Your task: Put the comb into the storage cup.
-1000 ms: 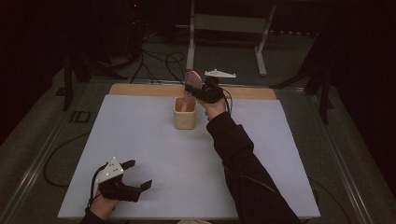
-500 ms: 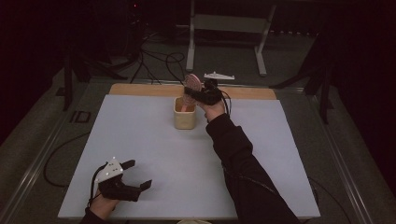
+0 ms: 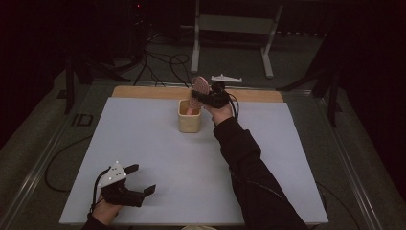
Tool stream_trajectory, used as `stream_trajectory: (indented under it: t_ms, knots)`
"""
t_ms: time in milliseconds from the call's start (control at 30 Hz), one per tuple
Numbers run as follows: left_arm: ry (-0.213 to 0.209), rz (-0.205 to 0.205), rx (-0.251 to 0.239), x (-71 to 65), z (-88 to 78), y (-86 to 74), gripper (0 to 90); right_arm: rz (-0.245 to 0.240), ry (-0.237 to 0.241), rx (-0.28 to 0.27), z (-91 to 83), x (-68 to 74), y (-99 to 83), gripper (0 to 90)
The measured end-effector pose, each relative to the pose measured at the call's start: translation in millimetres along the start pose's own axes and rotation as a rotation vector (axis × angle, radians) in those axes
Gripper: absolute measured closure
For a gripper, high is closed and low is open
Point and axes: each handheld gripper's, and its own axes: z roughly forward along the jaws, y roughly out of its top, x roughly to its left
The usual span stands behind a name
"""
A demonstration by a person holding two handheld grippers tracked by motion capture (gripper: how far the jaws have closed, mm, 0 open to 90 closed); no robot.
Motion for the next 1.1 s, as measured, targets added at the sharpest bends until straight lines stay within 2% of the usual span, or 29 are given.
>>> stream_trajectory:
  t_ms: [433,533,600,667,700,767,800,867,900,933,1100]
  knots:
    - [0.001,0.001,-0.001,-0.1,0.0,0.1,0.1,-0.027,-0.029,0.022,-3.1,-4.3,1.1,60.4]
    - [0.003,0.003,-0.001,0.1,-0.1,0.2,0.1,-0.037,-0.038,0.032,-3.5,-5.0,1.5,57.1]
    - [0.004,0.002,-0.003,0.0,-0.2,0.2,0.1,-0.037,-0.039,0.038,-3.9,-5.8,1.7,50.3]
    - [0.004,0.002,-0.002,0.0,-0.2,0.2,0.1,-0.036,-0.036,0.042,-4.4,-6.2,2.0,48.2]
    - [0.004,0.002,-0.002,-0.1,-0.1,0.2,0.1,-0.034,-0.038,0.044,-4.9,-6.0,2.4,43.2]
    - [0.004,0.003,-0.003,-0.1,-0.2,0.2,0.1,-0.034,-0.034,0.045,-5.5,-6.0,2.8,42.0]
    - [0.005,0.003,-0.003,-0.1,-0.2,0.3,0.1,-0.035,-0.039,0.045,-7.1,-5.7,3.3,37.0]
    - [0.005,0.002,-0.003,0.0,-0.2,0.2,0.1,-0.037,-0.037,0.044,-7.9,-6.1,3.5,35.5]
    - [0.006,0.004,-0.001,0.1,-0.2,0.2,0.1,-0.041,-0.044,0.038,-10.1,-6.6,3.9,29.9]
    - [0.005,0.003,-0.001,0.1,-0.1,0.1,0.1,-0.041,-0.044,0.038,-10.1,-6.6,3.9,29.9]
    - [0.007,0.005,-0.001,-0.6,0.5,0.4,0.1,-0.03,-0.023,0.064,-13.7,-8.2,3.4,14.0]
